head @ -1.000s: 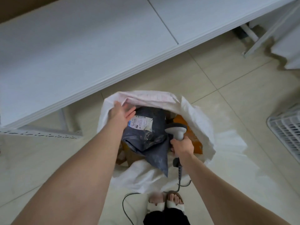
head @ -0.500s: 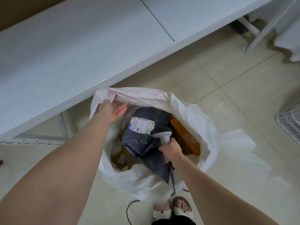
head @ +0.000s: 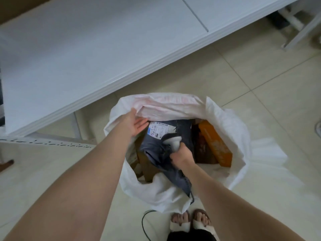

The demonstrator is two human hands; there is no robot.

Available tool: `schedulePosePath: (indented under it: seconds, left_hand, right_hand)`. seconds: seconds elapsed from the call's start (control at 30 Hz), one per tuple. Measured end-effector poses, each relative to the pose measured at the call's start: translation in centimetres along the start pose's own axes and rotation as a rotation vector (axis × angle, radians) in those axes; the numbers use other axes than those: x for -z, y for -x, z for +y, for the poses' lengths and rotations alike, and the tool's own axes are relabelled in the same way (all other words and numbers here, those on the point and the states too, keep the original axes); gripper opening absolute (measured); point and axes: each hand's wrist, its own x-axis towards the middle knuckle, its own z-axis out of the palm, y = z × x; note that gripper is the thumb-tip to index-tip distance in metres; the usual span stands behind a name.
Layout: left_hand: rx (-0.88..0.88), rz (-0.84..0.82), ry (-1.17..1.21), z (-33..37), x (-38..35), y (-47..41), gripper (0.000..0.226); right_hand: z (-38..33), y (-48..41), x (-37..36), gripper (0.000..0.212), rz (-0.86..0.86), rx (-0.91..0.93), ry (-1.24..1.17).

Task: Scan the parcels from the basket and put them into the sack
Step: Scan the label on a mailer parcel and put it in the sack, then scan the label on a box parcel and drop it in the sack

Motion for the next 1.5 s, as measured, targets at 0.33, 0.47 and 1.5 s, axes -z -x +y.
schedulePosePath:
  seconds: [0.33, 0.47, 1.5]
  left_hand:
    - [0.164, -0.132, 0.009, -1.4, -4.2, 9.3, 0.063]
    - [0.244, -0.111, -0.100, -1.8, -5.7, 13.4, 0.064]
    - [-0.261, -0.531, -0.949, -30.9, -54.2, 52.3, 0.014]
  right_hand:
    - [0.2, 8.6, 5.5, 0.045, 0.022, -0.101, -0.143]
    - [-0.1, 11.8, 7.8, 0.034, 0.051, -0.185, -0.403]
    - [29.5, 34.3, 59.2, 0.004, 0.389, 0.110, -1.595]
